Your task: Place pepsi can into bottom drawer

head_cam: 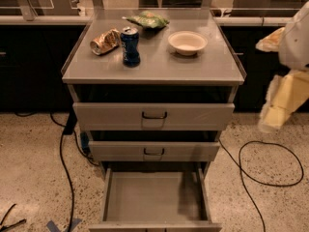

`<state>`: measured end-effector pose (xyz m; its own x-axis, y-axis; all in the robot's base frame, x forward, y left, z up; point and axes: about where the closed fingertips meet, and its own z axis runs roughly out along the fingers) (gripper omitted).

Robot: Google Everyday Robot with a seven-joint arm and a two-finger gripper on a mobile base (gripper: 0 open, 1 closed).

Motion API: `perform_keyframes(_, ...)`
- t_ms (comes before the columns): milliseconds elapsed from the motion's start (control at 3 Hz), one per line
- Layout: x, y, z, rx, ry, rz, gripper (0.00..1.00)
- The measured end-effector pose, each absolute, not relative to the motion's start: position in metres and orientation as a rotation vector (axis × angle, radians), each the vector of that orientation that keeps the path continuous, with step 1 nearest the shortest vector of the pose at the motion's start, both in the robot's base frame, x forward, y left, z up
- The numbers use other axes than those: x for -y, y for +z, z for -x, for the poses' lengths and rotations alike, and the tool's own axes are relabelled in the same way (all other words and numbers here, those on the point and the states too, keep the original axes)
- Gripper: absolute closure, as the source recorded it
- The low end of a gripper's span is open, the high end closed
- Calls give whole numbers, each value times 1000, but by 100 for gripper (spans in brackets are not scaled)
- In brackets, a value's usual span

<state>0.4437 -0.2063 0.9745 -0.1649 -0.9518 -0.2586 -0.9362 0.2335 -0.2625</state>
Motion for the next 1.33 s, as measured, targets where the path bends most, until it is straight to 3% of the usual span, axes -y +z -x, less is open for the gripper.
perform_keyframes(333, 185, 959, -460, -2054, -30, 1756, 0)
perform_keyframes(1333, 59, 879, -550, -1799, 93, 1759, 0)
